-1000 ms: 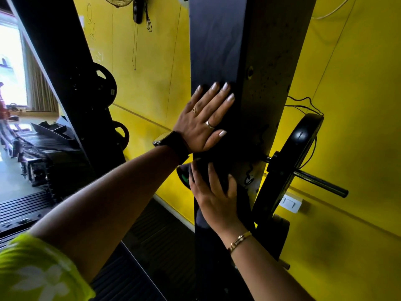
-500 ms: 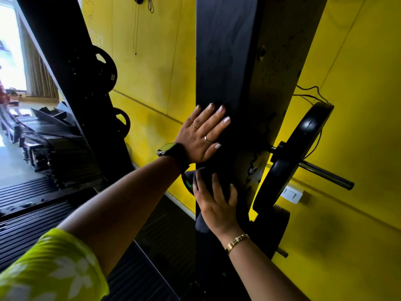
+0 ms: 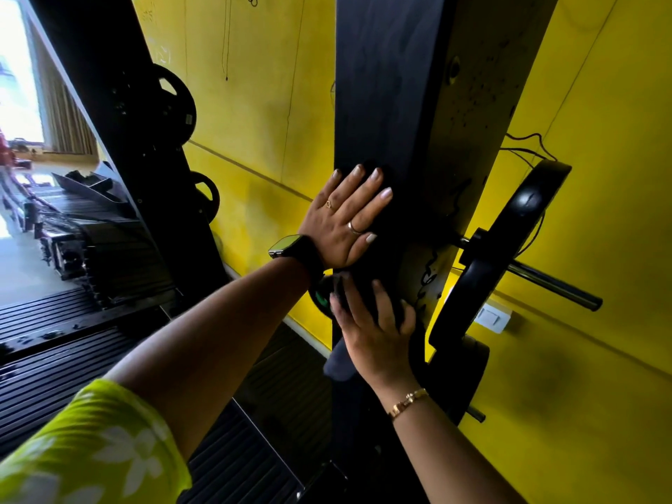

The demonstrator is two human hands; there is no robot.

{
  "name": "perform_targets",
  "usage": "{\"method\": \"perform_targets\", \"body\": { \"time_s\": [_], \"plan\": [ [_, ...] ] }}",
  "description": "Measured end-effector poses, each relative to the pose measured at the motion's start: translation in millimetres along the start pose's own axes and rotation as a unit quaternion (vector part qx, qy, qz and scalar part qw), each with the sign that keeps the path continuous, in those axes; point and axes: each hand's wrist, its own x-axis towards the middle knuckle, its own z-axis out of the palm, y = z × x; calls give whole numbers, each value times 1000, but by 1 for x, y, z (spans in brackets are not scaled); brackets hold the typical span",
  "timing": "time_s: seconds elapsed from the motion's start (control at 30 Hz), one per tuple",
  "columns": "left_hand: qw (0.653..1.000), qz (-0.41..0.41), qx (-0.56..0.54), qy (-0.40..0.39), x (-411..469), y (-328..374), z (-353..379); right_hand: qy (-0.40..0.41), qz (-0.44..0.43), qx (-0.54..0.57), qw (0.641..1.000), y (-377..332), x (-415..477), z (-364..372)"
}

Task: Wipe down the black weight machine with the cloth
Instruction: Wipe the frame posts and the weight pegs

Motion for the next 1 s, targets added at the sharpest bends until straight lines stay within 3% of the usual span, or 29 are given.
{"method": "perform_targets", "body": {
  "time_s": [0.1, 0.23, 0.33, 0.47, 0.53, 0.63, 0.77, 1.0],
  "plan": [
    [1000, 0, -12, -3, 0, 0, -1, -8, 11, -7, 1000, -15, 17, 4],
    [1000, 1, -8, -2, -1, -1, 0, -99, -142, -93, 981, -26, -12, 18],
    [1000, 2, -6, -1, -2, -2, 2, -183, -179, -94, 962, -23, -44, 17],
    [1000, 2, -8, 2, -2, -1, 2, -203, -90, -20, 975, -17, -55, 1],
    [1000, 2, -7, 2, -3, -1, 2, -174, -21, 1, 985, -15, -33, -6],
    [1000, -2, -13, -1, -3, -1, 1, -105, -4, -18, 994, -16, 6, -10],
    [1000, -6, -19, -1, -4, 1, 1, -114, -79, -94, 986, -30, 2, 7],
    [1000, -14, -11, -8, -5, 1, 2, -285, -231, -102, 925, -29, -73, 22]
  ]
}}
